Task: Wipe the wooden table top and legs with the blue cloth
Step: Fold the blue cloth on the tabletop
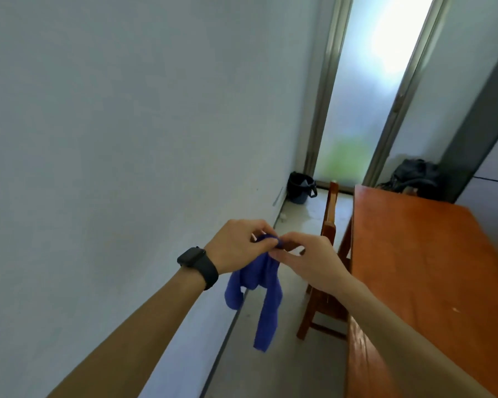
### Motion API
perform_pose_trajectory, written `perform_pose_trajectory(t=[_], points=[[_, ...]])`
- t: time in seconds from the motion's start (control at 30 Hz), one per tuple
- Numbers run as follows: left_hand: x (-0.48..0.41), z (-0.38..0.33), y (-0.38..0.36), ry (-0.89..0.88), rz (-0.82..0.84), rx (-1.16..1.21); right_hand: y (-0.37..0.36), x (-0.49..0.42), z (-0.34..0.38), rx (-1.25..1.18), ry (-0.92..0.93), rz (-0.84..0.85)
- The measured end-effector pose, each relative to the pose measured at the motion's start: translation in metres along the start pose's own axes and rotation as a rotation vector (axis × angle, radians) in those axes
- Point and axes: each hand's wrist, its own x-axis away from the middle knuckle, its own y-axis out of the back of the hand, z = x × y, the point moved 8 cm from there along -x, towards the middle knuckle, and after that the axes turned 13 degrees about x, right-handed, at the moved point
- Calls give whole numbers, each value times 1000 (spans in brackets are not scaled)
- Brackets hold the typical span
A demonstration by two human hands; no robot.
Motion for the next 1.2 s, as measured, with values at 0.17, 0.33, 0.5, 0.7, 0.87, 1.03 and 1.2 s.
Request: perform_pose_trajectory(t=[0.17,0.33,0.5,0.7,0.87,1.03,1.2], points=[[-27,-25,24,-67,-111,-63,39,-22,-12,372,-39,-65],[-34,-21,45,-90,-197,-153,47,-13,-59,468,-126,65],[-32,-8,29,-91,-201,-233,52,28,-121,475,-259,47],[-21,-2,-67,-134,139,-421,92,122,-165,309,-411,-193],[-12,-28,-147,-280,251,-335,123,216,-198,362,-530,-250],[-24,-59,-211,-225,328,16,160,293,-227,380,-668,-329],[-55,-78,-267,-104,411,241,197,327,-268,337,-724,-328]])
